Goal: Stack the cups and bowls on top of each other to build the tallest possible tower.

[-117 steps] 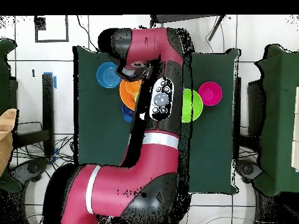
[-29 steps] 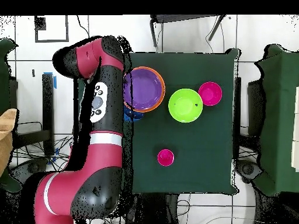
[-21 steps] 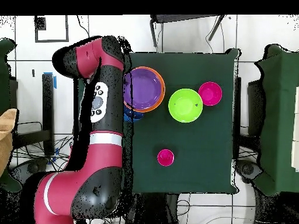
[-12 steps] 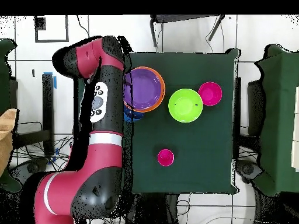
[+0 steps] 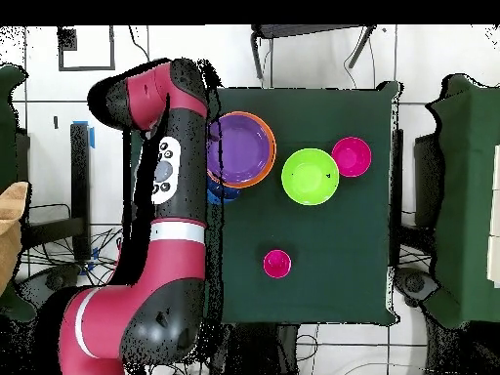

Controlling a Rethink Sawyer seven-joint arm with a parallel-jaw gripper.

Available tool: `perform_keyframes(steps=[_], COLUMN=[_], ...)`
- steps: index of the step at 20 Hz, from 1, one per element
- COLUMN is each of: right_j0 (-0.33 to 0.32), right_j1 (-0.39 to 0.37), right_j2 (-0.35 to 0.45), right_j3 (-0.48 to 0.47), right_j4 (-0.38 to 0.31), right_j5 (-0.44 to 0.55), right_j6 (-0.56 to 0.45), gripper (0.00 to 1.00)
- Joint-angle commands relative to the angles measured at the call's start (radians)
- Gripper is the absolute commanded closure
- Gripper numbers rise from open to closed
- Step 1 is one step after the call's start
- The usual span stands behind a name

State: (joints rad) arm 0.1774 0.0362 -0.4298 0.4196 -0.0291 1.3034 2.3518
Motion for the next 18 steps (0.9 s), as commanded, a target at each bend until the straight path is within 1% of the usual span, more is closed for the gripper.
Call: perform_keyframes(steps=[1, 4, 12, 15, 18], right_j0=[-0.037, -0.040, -0.057, -0.060, -0.066], right_j1=[-0.015, -0.035, -0.079, -0.106, -0.114], right_j2=[0.095, 0.117, 0.120, 0.123, 0.110], right_j3=[0.000, 0.006, 0.040, 0.056, 0.037], right_j4=[0.035, 0.068, 0.105, 0.120, 0.125], right_j5=[0.024, 0.037, 0.049, 0.068, 0.106], right_j6=[-0.048, -0.069, -0.104, -0.124, -0.138], gripper=[0.00, 0.00, 0.00, 0.00, 0.00])
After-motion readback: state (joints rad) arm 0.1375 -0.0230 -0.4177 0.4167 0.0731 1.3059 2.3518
